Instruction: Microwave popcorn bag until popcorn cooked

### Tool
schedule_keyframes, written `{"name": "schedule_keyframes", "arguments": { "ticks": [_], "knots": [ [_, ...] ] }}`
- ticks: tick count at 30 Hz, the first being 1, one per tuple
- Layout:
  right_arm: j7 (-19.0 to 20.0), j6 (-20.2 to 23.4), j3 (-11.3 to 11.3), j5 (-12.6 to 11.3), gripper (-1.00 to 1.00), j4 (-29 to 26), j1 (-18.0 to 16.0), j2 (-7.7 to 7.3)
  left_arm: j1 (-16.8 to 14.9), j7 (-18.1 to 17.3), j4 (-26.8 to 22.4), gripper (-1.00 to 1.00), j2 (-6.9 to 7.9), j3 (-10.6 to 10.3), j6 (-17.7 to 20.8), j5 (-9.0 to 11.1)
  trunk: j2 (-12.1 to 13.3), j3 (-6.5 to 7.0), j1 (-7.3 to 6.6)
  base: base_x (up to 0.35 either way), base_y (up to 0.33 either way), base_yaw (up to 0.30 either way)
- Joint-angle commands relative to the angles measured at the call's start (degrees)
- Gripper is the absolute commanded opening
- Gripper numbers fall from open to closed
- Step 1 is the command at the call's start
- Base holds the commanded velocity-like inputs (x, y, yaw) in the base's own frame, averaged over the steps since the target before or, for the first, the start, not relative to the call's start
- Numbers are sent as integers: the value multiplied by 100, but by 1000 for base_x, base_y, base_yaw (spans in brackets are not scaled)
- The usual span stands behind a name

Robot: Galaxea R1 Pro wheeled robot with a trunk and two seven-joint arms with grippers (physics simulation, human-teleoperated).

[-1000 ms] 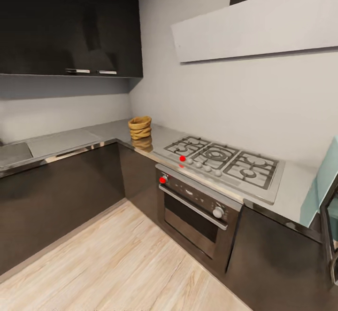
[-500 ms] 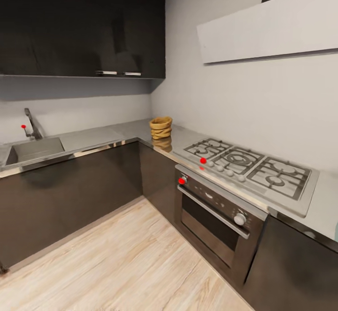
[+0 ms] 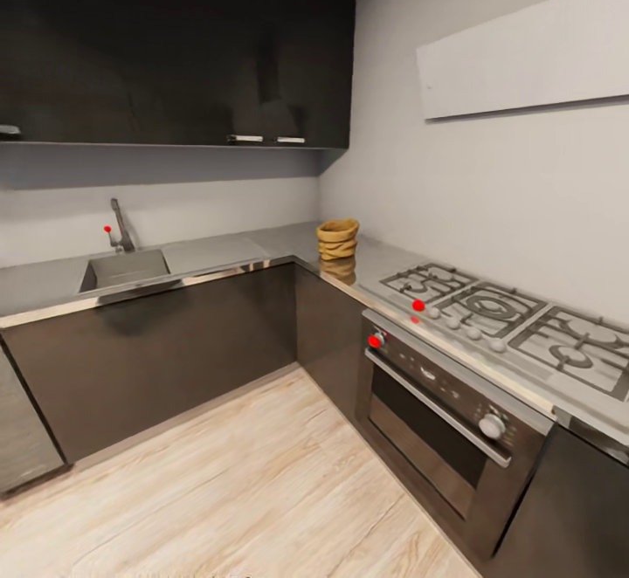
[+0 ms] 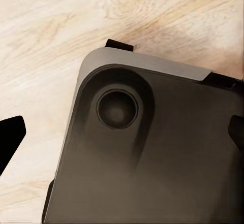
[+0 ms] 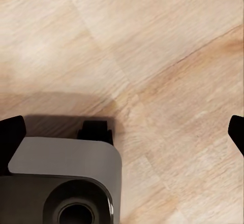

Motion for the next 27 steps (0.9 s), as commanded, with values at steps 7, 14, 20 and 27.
{"name": "schedule_keyframes", "arguments": {
  "ticks": [7,14,20,27],
  "knots": [
    [7,-22,-39,66,100,15,-8,-23,1,-21,47,100,-31,44,20,12,-3,-5,0,0,0,200],
    [34,-34,-27,103,100,11,-8,8,1,-21,63,100,-27,47,22,15,-3,-5,0,0,0,3],
    [28,-22,-31,102,100,14,-8,103,1,-21,70,100,-27,47,22,16,-3,-5,0,8,0,0],
    [37,-30,-29,103,100,14,-8,97,1,-21,72,100,-21,44,22,12,-3,-5,0,271,7,0]
  ]
}}
